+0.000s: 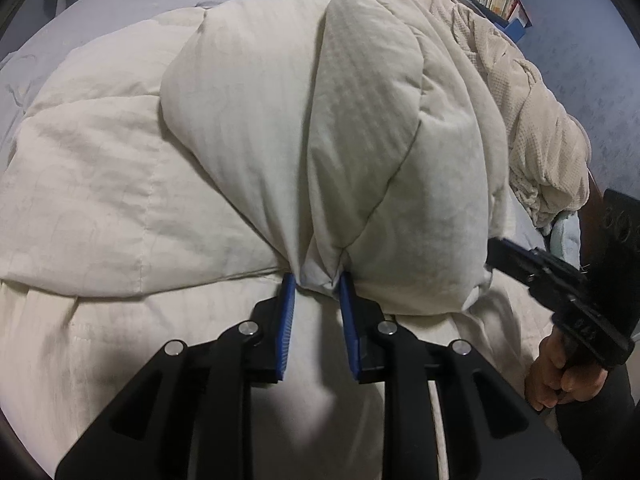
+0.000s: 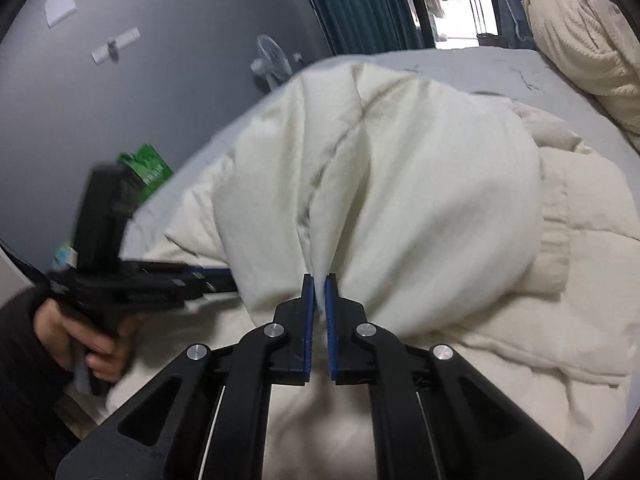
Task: Fold large clothes
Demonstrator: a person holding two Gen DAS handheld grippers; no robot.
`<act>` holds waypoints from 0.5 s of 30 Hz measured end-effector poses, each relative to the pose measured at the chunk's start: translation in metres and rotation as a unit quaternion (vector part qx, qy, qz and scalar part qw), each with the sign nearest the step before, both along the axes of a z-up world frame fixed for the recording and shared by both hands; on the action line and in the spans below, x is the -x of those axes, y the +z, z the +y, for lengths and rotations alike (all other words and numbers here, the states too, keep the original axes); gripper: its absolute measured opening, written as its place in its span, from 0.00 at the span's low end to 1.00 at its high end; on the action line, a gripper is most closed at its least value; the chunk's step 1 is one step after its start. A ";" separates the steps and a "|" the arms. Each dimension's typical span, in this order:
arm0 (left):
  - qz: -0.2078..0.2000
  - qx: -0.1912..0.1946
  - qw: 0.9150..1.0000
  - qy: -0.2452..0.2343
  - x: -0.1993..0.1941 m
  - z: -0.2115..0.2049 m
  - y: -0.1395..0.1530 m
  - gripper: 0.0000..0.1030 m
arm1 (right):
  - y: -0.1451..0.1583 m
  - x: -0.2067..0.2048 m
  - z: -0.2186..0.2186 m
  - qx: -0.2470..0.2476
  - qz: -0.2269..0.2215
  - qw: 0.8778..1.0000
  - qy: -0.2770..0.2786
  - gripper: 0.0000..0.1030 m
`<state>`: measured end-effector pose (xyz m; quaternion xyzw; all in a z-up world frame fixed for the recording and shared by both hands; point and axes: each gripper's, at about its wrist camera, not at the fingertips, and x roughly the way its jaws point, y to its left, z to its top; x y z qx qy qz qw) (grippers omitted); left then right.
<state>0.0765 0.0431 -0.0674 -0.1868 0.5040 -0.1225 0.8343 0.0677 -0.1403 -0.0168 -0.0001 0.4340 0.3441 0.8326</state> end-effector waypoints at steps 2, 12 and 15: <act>0.002 0.003 1.000 0.001 0.003 0.003 0.002 0.19 | 0.002 0.002 -0.004 0.001 0.011 1.000 -0.009 0.26; 0.018 0.010 0.999 0.026 0.038 0.038 0.034 0.53 | 0.056 0.021 -0.105 0.037 0.033 0.999 0.014 0.88; 0.027 -0.010 1.000 0.012 0.055 0.049 0.042 0.56 | 0.055 0.026 -0.156 0.041 0.058 0.997 -0.020 0.89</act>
